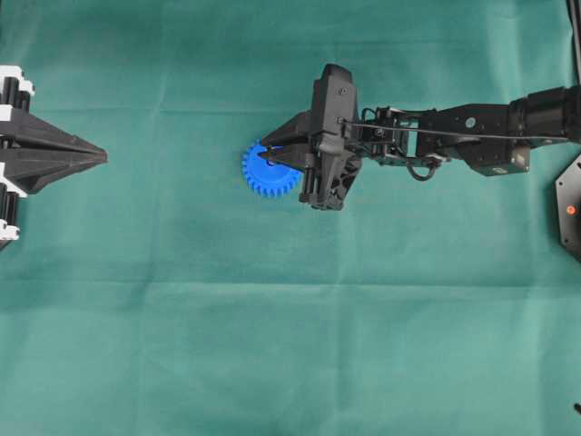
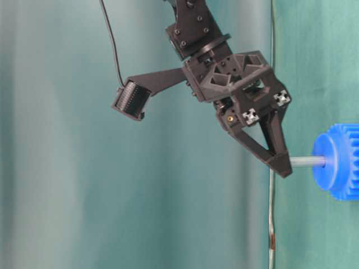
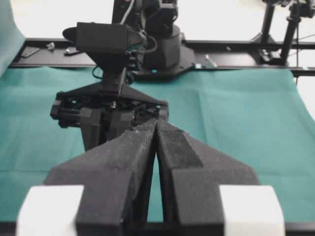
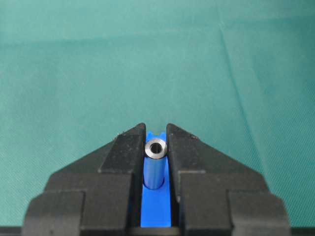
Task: Insert the shaft placed at a random location into the center hole of the medium gear at another random location.
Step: 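Align the shaft above the gear's center hole with the right gripper, then lower the shaft into the gear's center hole with the right gripper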
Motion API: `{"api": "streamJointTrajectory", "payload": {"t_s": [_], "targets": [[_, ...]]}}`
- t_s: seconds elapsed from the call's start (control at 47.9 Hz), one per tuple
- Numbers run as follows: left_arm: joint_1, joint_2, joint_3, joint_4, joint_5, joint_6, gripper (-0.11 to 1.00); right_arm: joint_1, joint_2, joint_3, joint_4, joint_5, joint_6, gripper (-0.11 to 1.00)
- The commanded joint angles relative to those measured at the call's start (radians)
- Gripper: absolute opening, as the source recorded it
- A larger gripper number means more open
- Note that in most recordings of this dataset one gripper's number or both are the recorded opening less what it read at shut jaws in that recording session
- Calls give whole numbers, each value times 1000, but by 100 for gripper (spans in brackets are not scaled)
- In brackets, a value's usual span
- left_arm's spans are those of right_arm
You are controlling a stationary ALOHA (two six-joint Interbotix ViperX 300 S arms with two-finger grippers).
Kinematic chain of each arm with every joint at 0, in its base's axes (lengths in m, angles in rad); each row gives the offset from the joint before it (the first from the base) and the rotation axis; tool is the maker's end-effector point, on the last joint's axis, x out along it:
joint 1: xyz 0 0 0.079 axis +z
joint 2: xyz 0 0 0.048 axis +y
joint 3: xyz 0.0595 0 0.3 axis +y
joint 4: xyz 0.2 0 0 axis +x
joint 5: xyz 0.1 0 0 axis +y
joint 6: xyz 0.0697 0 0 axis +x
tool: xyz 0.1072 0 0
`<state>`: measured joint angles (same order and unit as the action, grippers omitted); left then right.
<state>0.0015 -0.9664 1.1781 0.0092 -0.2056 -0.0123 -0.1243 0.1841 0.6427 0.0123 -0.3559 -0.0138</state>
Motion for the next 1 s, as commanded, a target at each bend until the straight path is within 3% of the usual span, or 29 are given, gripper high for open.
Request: {"api": "streamJointTrajectory", "payload": {"t_s": [0.0,0.981], "targets": [[0,9,-20,3,-5,0,0,-3,-6,-17,2,-25,-3,14],[0,9,-20,3,-5,2,0,-3,58,-21,3,-34,6,14]]}}
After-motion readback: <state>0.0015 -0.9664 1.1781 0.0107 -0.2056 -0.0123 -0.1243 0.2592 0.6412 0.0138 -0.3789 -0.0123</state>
